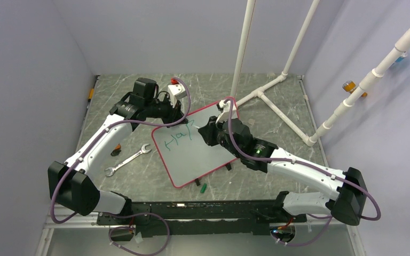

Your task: Write a sentence on the whiteboard

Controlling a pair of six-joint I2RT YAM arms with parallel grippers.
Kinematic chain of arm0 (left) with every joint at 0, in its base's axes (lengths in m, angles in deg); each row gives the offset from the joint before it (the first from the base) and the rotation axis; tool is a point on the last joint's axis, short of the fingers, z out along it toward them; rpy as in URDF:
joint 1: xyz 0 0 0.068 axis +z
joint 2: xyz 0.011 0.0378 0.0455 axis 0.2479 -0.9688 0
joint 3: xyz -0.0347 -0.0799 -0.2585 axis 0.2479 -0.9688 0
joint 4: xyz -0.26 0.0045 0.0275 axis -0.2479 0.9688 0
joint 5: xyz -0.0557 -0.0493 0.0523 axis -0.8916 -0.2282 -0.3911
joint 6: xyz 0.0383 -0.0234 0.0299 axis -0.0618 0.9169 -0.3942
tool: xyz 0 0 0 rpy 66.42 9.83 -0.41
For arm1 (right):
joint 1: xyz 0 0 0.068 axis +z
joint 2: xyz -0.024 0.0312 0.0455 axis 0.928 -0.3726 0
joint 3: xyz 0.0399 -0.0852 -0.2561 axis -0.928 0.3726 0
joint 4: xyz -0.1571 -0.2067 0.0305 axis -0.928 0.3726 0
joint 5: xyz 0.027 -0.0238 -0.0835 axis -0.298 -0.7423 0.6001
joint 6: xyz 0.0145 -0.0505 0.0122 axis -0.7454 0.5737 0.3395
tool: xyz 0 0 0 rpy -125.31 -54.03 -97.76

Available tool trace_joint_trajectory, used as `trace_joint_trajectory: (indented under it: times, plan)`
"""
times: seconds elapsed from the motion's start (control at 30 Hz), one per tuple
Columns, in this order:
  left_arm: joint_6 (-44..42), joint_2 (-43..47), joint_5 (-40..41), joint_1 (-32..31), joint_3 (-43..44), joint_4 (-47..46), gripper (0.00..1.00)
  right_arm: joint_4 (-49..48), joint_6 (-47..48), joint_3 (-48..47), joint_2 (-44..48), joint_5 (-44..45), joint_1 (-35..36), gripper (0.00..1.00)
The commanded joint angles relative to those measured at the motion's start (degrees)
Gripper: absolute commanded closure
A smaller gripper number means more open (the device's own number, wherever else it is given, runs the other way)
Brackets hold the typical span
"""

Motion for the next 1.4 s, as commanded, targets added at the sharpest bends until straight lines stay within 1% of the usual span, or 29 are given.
trace_joint_trajectory:
  times: [0.0, 0.3, 0.53, 0.9, 1.2, 1.37]
  plan:
    - [-3.67, 1.81, 1.80, -0.33, 0.01, -1.54, 1.00, -0.36, -0.88, 1.04, -0.97, -3.67, -0.03, 1.00]
    - [-3.69, 1.77, 1.82, -0.33, -0.07, -1.61, 1.00, -0.12, -0.36, -0.67, -2.92, -6.08, 0.31, 1.00]
    - [-3.75, 1.80, 1.82, -0.33, -0.02, -1.52, 1.00, 0.68, -0.25, -2.05, -0.54, -6.07, 0.44, 1.00]
    - [-3.79, 1.80, 1.91, -0.33, -0.09, -1.52, 1.00, 1.90, -1.06, -0.36, 4.85, -0.16, 0.24, 1.00]
    - [-3.78, 1.76, 1.91, -0.33, -0.08, -1.55, 1.00, 3.80, -1.72, -2.73, 3.37, 4.27, -0.27, 1.00]
    - [-3.76, 1.73, 1.92, -0.34, -0.01, -1.52, 1.00, 3.21, -1.77, -2.86, 2.57, 3.84, -0.54, 1.00]
